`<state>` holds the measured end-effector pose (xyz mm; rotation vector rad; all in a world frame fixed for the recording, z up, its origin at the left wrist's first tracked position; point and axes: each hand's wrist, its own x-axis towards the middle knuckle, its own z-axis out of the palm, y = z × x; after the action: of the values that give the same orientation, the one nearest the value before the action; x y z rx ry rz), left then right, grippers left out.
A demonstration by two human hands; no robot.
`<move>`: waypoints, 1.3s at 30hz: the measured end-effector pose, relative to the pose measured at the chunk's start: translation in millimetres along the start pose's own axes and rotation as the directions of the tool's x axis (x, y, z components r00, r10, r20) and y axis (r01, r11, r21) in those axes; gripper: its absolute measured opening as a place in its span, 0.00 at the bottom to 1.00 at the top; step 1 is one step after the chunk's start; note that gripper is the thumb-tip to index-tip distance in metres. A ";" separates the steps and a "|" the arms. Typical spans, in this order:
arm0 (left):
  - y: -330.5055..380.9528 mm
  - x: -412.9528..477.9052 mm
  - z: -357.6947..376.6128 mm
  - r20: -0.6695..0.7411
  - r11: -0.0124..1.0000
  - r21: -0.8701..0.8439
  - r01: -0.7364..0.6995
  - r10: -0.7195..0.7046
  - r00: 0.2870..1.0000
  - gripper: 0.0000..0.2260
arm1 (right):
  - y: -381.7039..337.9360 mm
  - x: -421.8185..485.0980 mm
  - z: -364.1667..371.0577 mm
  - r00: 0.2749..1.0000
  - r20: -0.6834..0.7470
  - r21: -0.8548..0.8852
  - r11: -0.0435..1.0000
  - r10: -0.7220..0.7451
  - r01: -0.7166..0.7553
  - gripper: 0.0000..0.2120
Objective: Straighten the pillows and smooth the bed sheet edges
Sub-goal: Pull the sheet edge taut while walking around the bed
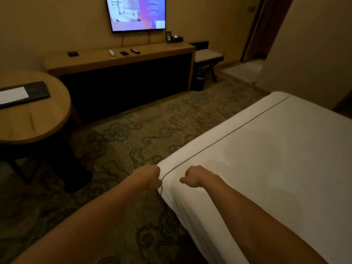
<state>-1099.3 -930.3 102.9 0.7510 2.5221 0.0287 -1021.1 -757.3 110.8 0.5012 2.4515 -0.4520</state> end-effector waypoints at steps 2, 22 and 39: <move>-27.9 35.1 -14.7 0.006 1.000 -0.015 0.001 -0.001 1.000 0.17 | -25.7 42.1 -18.7 1.000 -0.001 -0.009 1.000 -0.011 0.011 0.31; -241.7 510.9 -275.4 0.188 0.985 0.092 -0.145 0.125 0.974 0.13 | -197.7 496.7 -297.3 0.989 0.035 0.125 0.981 0.146 -0.149 0.23; -82.9 909.3 -464.6 0.324 0.630 0.383 -0.676 0.594 0.737 0.14 | -54.8 727.2 -519.5 0.793 0.041 0.507 0.671 0.608 -0.541 0.27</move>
<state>-2016.3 -474.4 75.1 1.7544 1.9716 -0.4189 -1843.8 -405.3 79.2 1.5224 2.0991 -0.7905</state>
